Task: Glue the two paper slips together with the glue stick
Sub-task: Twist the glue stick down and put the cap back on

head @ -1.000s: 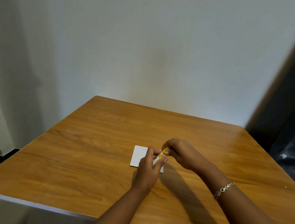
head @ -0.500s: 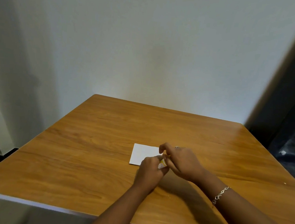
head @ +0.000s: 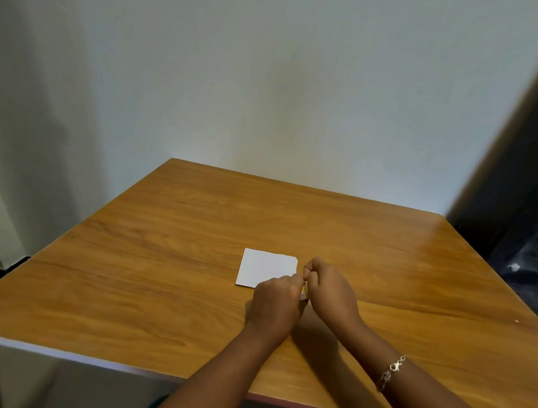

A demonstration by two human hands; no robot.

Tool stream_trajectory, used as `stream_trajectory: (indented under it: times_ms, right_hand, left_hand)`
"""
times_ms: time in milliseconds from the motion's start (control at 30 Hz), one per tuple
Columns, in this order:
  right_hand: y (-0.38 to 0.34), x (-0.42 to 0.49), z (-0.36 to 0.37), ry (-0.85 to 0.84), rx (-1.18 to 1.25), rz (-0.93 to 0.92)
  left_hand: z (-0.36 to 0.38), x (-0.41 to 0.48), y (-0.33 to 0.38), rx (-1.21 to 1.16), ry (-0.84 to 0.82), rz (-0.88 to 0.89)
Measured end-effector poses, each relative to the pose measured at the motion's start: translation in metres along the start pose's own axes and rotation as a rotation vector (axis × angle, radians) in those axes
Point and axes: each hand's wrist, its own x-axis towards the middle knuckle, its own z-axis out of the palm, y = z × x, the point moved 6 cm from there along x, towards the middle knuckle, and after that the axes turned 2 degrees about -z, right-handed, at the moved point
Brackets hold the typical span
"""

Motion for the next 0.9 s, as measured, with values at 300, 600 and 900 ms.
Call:
stream_trajectory:
  times_ms: [300,600,900]
  right_hand:
    - [-0.018,-0.022,-0.026,0.108,-0.308,-0.685]
    - [-0.031,-0.006,-0.024,0.186,-0.623,-0.847]
    - [-0.035,0.001,-0.012,0.202,-0.477,-0.468]
  left_hand:
    - [0.007,0.000,-0.010,-0.362,-0.059,-0.147]
    - [0.017,0.000,-0.017,-0.581,-0.153,-0.234]
    - [0.011,-0.002,-0.028,-0.397,-0.029,-0.390]
